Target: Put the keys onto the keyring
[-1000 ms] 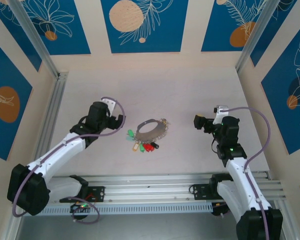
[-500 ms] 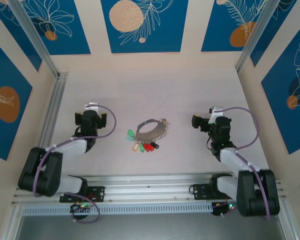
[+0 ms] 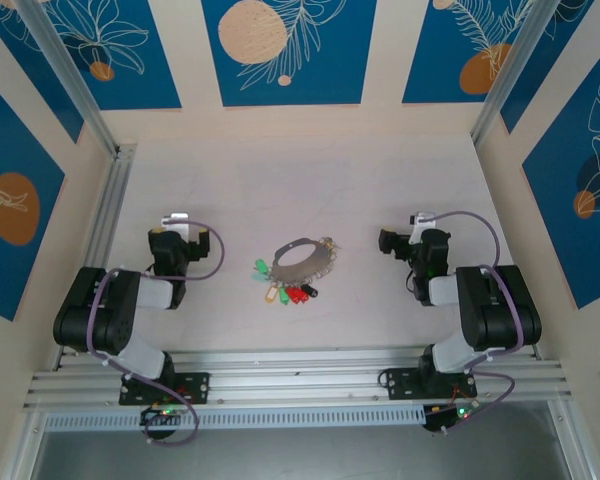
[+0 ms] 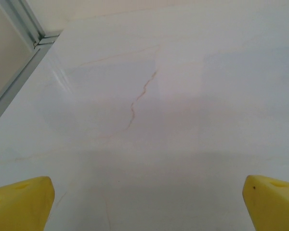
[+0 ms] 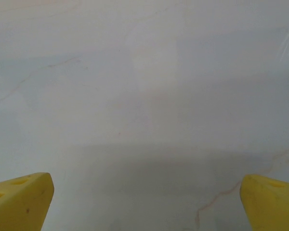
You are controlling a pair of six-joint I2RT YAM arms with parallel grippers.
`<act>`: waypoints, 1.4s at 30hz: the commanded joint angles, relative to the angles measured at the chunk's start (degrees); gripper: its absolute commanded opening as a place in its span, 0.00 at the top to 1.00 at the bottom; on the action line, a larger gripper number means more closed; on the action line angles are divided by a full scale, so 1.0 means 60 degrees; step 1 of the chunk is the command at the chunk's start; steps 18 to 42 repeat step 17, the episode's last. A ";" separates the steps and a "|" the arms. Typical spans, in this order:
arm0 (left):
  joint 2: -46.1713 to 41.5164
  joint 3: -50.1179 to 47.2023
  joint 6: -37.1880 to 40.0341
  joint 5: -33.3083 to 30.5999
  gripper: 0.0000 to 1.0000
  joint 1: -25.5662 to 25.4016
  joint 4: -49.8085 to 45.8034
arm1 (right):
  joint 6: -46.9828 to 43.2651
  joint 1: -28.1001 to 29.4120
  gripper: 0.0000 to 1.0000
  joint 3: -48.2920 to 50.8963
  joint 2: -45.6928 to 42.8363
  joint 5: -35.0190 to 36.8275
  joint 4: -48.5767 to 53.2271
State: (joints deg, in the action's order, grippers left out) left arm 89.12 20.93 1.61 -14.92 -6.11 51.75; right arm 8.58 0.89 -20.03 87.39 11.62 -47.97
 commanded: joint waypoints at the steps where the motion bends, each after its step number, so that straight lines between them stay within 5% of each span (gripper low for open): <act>1: 0.0086 -0.0079 -0.0048 0.0300 0.00 0.0099 0.0694 | -0.0144 0.0037 0.01 -0.0397 0.0019 0.0327 -0.0241; 42: 0.0059 -0.0060 -0.0041 0.0347 0.00 0.0097 0.0611 | -0.0147 0.0042 0.01 -0.0425 -0.0042 0.0334 -0.0098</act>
